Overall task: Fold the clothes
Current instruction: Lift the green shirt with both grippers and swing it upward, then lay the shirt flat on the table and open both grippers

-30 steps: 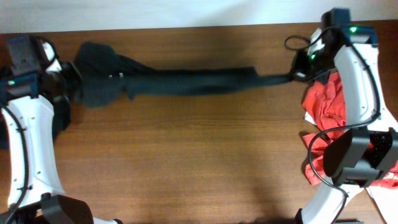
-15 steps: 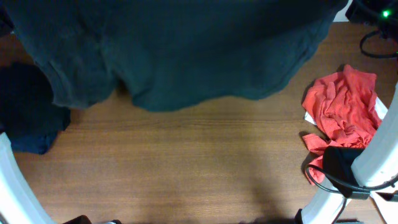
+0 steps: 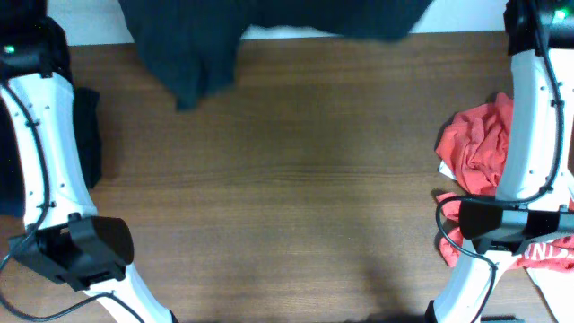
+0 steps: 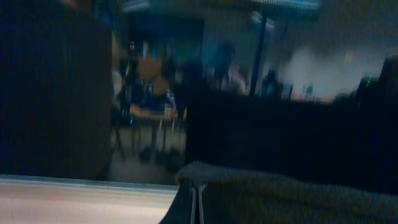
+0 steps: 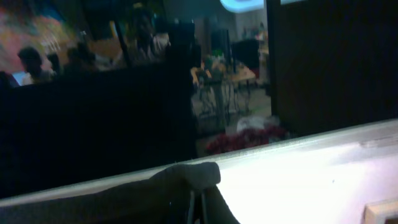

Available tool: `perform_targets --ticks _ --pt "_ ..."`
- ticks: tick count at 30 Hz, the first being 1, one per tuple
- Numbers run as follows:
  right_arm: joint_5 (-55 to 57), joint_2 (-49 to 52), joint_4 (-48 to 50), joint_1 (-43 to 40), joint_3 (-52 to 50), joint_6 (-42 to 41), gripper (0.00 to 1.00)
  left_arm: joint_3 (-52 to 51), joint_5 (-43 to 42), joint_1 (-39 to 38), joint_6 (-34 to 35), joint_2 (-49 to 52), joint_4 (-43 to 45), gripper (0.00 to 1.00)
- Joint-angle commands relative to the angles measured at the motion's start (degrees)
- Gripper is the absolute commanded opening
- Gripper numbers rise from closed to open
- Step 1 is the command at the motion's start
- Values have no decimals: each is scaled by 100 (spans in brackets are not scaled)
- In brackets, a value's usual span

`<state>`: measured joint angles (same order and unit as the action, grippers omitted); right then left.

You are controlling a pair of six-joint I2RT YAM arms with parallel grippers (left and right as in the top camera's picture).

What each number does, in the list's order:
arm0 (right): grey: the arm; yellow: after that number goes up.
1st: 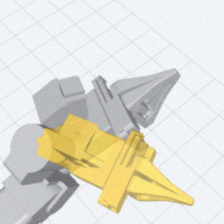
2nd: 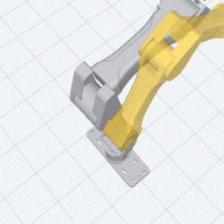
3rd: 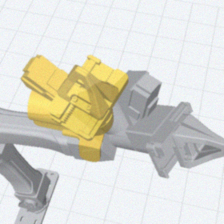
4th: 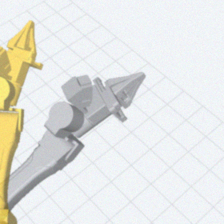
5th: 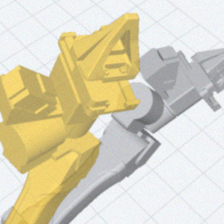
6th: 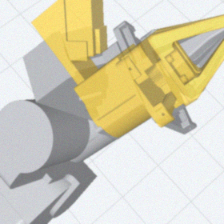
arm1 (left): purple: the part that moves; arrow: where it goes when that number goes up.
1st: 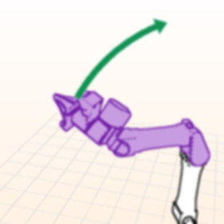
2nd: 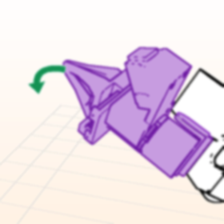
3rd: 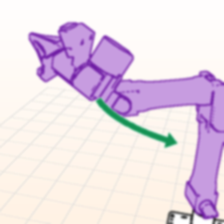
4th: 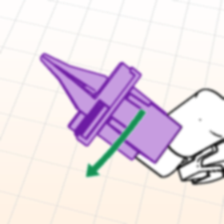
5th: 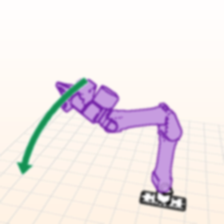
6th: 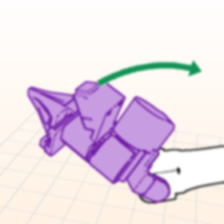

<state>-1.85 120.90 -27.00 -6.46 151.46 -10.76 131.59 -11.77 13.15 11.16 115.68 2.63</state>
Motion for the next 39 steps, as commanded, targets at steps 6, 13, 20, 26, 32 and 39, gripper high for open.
perform_targets --ticks 6,13,20,26,32,39 --pt "555 -28 -5611 -525 -678 -15 4 634 -538 612 109 186 -7886 0" --pt "551 -31 -6596 -525 -4352 -24 4 -2935 -833 354 -1274 389 -9510 0" --pt "555 -337 -6555 -525 -5768 -24 4 -4527 -166 518 -1311 -170 -9460 0" --pt "533 -1241 -6555 -520 -6533 -50 4 -4531 -214 1600 -1056 -1445 -9560 0" --pt "-59 -1440 -4485 -514 -6605 4 4 -4531 -1187 1587 -992 -1467 -8225 0" --pt "-527 -1161 -2909 -232 -6607 179 4 -5230 -1045 835 -466 -1434 -5523 0"
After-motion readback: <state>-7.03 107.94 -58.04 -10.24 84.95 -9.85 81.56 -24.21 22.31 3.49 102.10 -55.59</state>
